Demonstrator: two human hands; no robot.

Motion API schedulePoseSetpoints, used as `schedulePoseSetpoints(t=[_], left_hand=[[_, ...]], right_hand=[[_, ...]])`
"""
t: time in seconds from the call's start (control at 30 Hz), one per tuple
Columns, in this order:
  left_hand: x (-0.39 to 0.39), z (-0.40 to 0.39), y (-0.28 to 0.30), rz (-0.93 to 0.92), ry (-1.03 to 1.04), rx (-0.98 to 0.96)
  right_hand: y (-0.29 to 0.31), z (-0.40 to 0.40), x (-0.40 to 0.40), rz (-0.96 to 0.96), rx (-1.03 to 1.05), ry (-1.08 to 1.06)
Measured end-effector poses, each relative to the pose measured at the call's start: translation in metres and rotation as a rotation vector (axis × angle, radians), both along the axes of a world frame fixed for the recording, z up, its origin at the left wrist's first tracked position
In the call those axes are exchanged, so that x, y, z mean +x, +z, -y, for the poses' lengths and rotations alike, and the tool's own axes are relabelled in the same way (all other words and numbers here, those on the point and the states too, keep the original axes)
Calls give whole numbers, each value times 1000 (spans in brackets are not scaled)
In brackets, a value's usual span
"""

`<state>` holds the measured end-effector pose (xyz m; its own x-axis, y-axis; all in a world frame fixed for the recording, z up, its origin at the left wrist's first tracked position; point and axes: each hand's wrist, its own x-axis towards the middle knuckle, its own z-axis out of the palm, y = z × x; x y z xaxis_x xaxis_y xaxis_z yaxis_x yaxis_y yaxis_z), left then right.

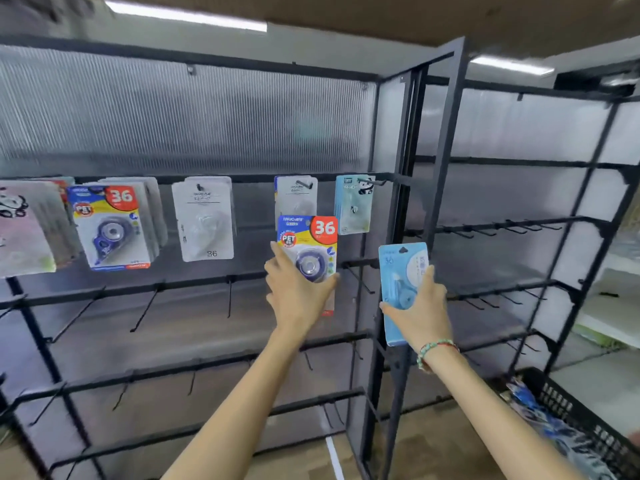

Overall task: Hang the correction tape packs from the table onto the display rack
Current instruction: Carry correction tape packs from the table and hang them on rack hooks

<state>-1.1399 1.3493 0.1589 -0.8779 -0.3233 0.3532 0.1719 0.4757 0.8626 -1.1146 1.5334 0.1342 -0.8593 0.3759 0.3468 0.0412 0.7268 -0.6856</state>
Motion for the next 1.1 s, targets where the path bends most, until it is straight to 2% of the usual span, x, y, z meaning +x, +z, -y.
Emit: schedulePoseSetpoints(t=[0.53,0.8,1.1], left_hand=[[-109,-24,36,-60,156,-64],[-128,-26,32,-40,221,-87],[-141,-30,26,-55,266,-85]], right_hand=[[59,-22,-130,-139,115,96],[71,-26,-167,-184,118,181],[67,-32,-181,-146,230,178]])
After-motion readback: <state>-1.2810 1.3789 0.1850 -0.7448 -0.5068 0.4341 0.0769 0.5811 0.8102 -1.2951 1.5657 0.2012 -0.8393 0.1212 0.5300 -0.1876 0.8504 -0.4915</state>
